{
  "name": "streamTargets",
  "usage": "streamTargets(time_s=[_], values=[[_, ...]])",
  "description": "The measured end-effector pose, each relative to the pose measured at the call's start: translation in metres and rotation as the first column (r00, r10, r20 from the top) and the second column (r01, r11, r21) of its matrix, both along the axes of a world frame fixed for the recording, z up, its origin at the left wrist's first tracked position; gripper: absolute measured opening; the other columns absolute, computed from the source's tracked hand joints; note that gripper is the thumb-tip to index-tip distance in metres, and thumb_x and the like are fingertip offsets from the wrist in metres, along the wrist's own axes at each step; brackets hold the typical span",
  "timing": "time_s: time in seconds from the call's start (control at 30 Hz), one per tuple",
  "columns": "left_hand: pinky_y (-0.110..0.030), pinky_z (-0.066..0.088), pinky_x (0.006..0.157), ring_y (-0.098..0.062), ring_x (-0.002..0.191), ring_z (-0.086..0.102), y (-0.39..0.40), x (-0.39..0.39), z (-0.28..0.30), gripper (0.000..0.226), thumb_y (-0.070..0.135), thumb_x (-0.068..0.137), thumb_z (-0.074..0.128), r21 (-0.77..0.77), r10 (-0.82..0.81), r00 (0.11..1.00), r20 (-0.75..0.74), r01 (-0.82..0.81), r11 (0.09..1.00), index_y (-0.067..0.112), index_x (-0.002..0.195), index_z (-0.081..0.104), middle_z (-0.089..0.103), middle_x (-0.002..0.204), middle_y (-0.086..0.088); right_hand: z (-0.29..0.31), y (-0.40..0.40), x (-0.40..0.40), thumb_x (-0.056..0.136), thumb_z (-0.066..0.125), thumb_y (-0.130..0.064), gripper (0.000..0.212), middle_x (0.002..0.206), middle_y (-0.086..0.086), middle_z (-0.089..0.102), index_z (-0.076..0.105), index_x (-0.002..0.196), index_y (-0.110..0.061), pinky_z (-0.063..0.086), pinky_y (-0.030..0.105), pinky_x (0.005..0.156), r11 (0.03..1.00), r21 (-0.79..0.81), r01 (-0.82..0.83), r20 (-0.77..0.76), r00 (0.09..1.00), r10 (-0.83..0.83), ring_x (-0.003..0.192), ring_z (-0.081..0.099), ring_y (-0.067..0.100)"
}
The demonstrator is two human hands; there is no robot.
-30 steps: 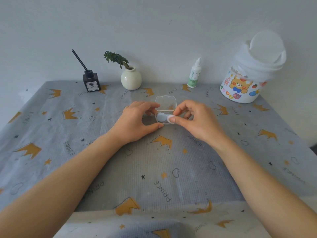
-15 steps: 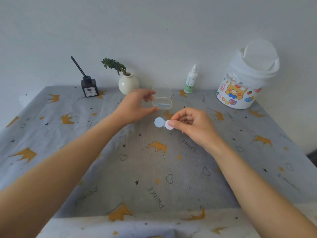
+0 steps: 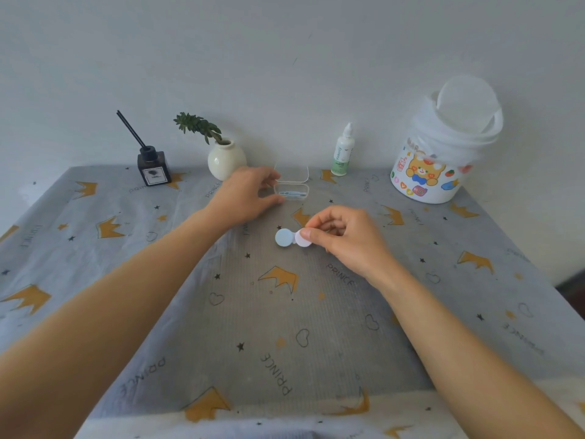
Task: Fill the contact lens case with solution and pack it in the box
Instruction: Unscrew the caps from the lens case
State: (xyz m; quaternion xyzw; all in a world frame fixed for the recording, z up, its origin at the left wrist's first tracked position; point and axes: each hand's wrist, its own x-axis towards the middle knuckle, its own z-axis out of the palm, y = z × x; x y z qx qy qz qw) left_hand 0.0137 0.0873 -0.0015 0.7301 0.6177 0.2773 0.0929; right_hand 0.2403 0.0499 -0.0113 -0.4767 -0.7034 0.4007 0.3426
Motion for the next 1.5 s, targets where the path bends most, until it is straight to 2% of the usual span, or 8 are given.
streamTargets(time_s=[0.43,0.6,0.73,0.83,1.03,1.17,1.37,1.5], values=[[-0.043,0.047,0.096,-0.023,0.114,0.057,-0.006,-0.002,0.009,0.048,0.039,0.091,0.066,0.013,0.053,0.995,-0.084,-0.052,0.999,0.010,0.128,0.059,0.066,0.120,-0.006,0.001,-0.003,0.001,0.081,0.079,-0.029,0.007,0.081,-0.011,0.074,0.073,0.082,-0.025,0.045,0.014,0.064,1.000,0.027,0.004,0.052,0.999,-0.006,0.065,0.060,-0.007],[-0.032,0.045,0.088,-0.015,0.108,0.053,-0.022,-0.004,0.014,0.043,0.040,0.093,0.062,0.090,0.055,0.997,-0.062,-0.049,0.995,0.014,0.127,0.060,0.064,0.114,0.001,0.001,-0.003,0.003,0.084,0.076,-0.030,0.004,0.081,-0.014,0.073,0.073,0.083,-0.027,0.045,0.018,0.065,0.999,0.033,0.006,0.068,0.998,-0.008,0.067,0.060,-0.005],[-0.021,0.042,0.085,-0.005,0.097,0.055,-0.047,0.000,0.016,0.036,0.036,0.094,0.062,0.126,-0.034,0.999,-0.014,0.035,0.991,0.016,0.123,0.062,0.065,0.109,0.009,0.001,-0.003,0.002,0.086,0.074,-0.030,0.004,0.082,-0.016,0.072,0.073,0.082,-0.029,0.051,0.024,0.068,0.998,0.053,0.020,0.096,0.995,-0.025,0.073,0.063,0.000],[-0.020,0.046,0.087,-0.005,0.097,0.060,-0.066,0.006,0.015,0.032,0.034,0.093,0.064,0.081,-0.106,0.994,0.033,0.103,0.991,0.018,0.121,0.064,0.068,0.107,0.010,0.000,-0.003,0.001,0.086,0.074,-0.030,0.004,0.083,-0.013,0.072,0.073,0.082,-0.029,0.056,0.030,0.073,0.998,0.060,0.025,0.108,0.994,-0.032,0.078,0.066,0.008],[-0.018,0.049,0.082,0.000,0.096,0.061,-0.084,0.013,0.008,0.030,0.036,0.090,0.068,-0.034,-0.151,0.976,0.155,0.158,0.987,0.023,0.117,0.066,0.067,0.106,0.013,-0.003,-0.002,0.002,0.086,0.072,-0.032,0.005,0.080,-0.015,0.071,0.072,0.082,-0.032,0.043,0.017,0.063,0.994,0.109,0.020,0.145,0.989,-0.035,0.066,0.058,-0.003],[-0.021,0.049,0.078,-0.008,0.096,0.059,-0.086,0.014,0.003,0.036,0.038,0.085,0.073,-0.058,-0.171,0.979,0.106,0.178,0.982,0.023,0.117,0.067,0.066,0.109,0.009,-0.002,-0.003,0.001,0.088,0.071,-0.032,0.006,0.080,-0.018,0.071,0.073,0.082,-0.034,0.045,0.020,0.064,0.992,0.125,-0.001,0.149,0.989,-0.018,0.065,0.058,-0.002],[-0.017,0.044,0.073,-0.005,0.090,0.057,-0.086,0.012,-0.004,0.030,0.038,0.083,0.075,-0.038,-0.159,0.984,0.078,0.162,0.986,0.027,0.110,0.070,0.064,0.102,0.008,0.002,-0.006,0.000,0.086,0.073,-0.035,0.002,0.089,-0.023,0.072,0.074,0.088,-0.035,0.052,0.023,0.073,0.986,0.156,-0.067,0.186,0.982,0.037,0.077,0.064,0.004],[-0.021,0.046,0.071,-0.003,0.087,0.055,-0.088,0.011,-0.007,0.026,0.043,0.080,0.076,-0.011,-0.160,0.984,0.081,0.162,0.987,0.030,0.102,0.071,0.063,0.095,0.010,0.005,-0.009,0.000,0.074,0.082,-0.047,0.023,0.093,-0.018,0.069,0.072,0.092,-0.036,0.047,0.014,0.068,0.974,0.197,-0.115,0.235,0.970,0.067,0.078,0.062,0.005]])
